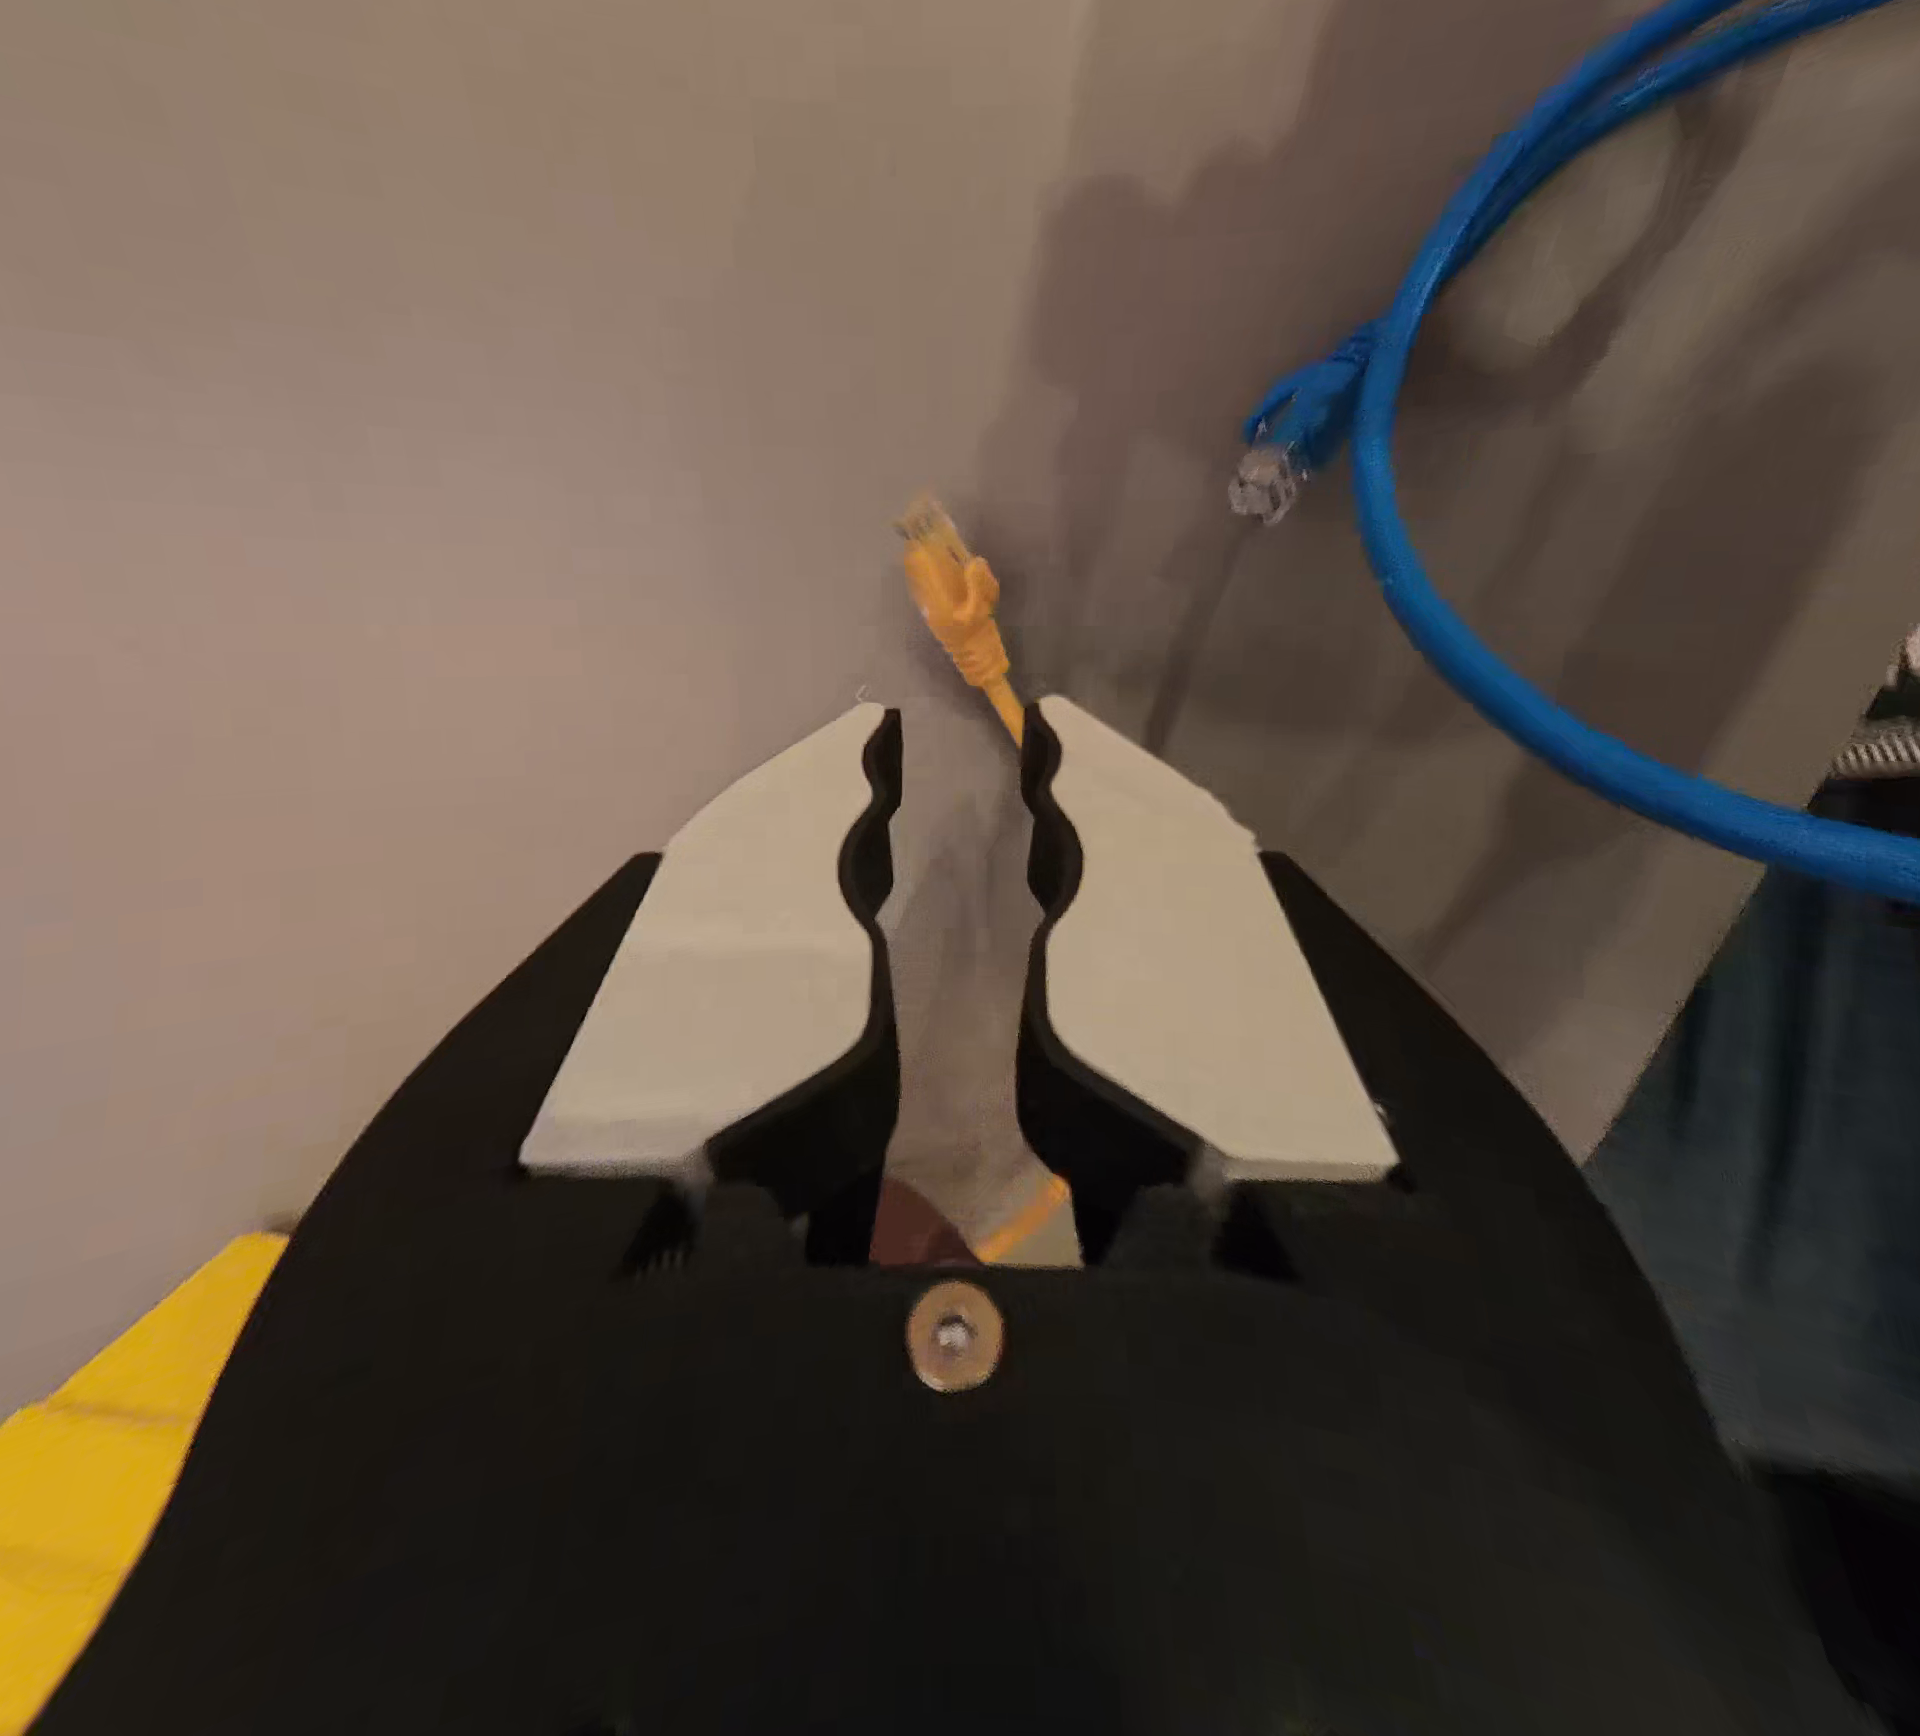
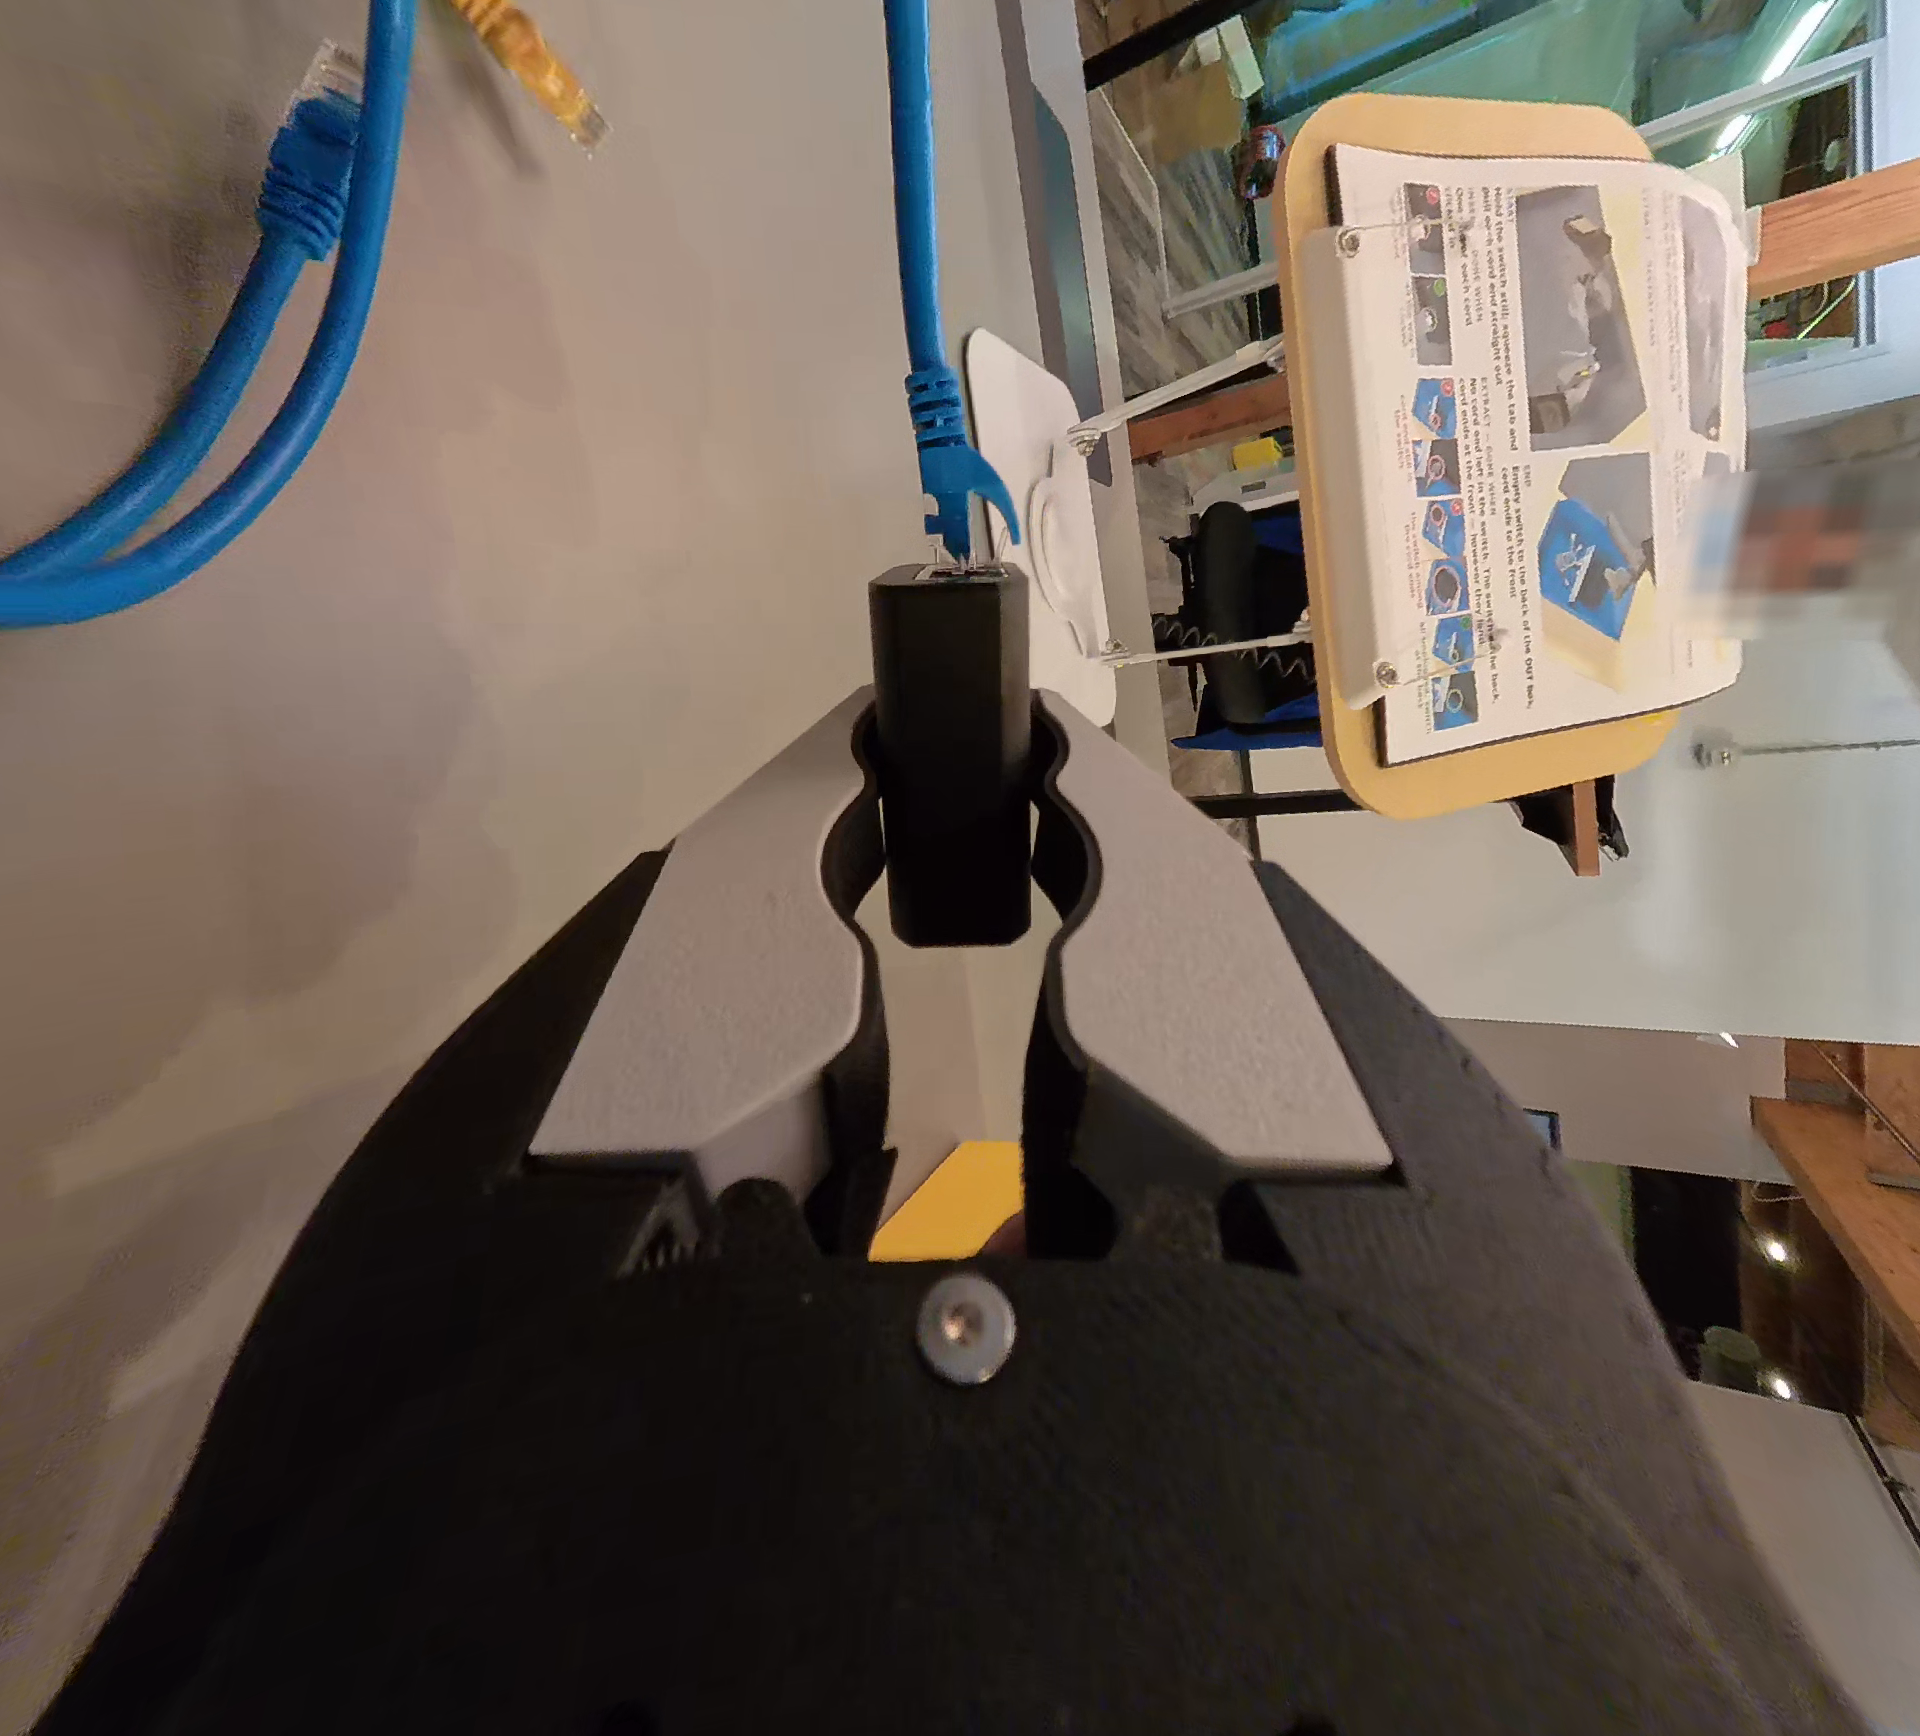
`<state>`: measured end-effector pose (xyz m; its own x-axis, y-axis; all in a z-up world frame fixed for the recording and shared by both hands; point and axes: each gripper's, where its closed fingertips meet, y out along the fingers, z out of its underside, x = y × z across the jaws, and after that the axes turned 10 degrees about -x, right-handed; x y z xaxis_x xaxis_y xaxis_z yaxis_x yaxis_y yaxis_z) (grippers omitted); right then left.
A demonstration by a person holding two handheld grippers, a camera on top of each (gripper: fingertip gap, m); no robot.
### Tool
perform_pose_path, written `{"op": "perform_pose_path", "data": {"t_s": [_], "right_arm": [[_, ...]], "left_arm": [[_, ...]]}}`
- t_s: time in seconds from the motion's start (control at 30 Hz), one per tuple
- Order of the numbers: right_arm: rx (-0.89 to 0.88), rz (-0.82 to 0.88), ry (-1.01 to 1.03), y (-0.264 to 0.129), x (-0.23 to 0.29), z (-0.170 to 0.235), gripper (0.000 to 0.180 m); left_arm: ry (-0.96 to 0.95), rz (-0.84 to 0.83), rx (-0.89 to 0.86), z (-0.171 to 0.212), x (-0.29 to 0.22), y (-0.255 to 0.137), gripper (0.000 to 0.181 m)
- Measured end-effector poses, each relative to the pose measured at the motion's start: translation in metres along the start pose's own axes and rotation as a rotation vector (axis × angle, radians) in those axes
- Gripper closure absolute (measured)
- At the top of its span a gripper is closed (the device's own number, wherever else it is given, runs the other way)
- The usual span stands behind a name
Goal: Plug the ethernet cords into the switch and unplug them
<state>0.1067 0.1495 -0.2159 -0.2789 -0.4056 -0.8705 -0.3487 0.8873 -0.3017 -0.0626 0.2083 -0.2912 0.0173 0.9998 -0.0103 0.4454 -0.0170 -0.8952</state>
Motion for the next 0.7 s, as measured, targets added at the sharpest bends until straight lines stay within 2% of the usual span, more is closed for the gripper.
{"op": "perform_pose_path", "data": {"t_s": [0.13, 0.23, 0.4, 0.47, 0.63, 0.7], "right_arm": [[-0.004, 0.004, 0.007, -0.001, 0.001, -0.001, 0.158], [-0.011, 0.008, 0.014, 0.001, 0.001, -0.003, 0.158], [-0.014, 0.005, 0.018, 0.002, 0.003, -0.004, 0.158], [-0.013, 0.008, 0.021, 0.002, 0.004, -0.004, 0.158], [-0.004, 0.006, 0.017, 0.001, 0.005, -0.001, 0.158], [-0.003, 0.009, 0.014, 0.001, 0.005, 0.000, 0.158]], "left_arm": [[0.018, -0.276, -0.166, -0.010, 0.007, -0.018, 0.152], [0.027, -0.419, -0.232, -0.006, 0.002, -0.010, 0.151], [0.057, -0.553, -0.239, 0.000, 0.001, 0.012, 0.155], [0.058, -0.558, -0.249, -0.002, -0.004, 0.020, 0.157], [0.140, -0.736, -0.249, -0.003, 0.006, 0.018, 0.159], [0.150, -0.726, -0.241, -0.001, 0.005, 0.024, 0.166]]}}
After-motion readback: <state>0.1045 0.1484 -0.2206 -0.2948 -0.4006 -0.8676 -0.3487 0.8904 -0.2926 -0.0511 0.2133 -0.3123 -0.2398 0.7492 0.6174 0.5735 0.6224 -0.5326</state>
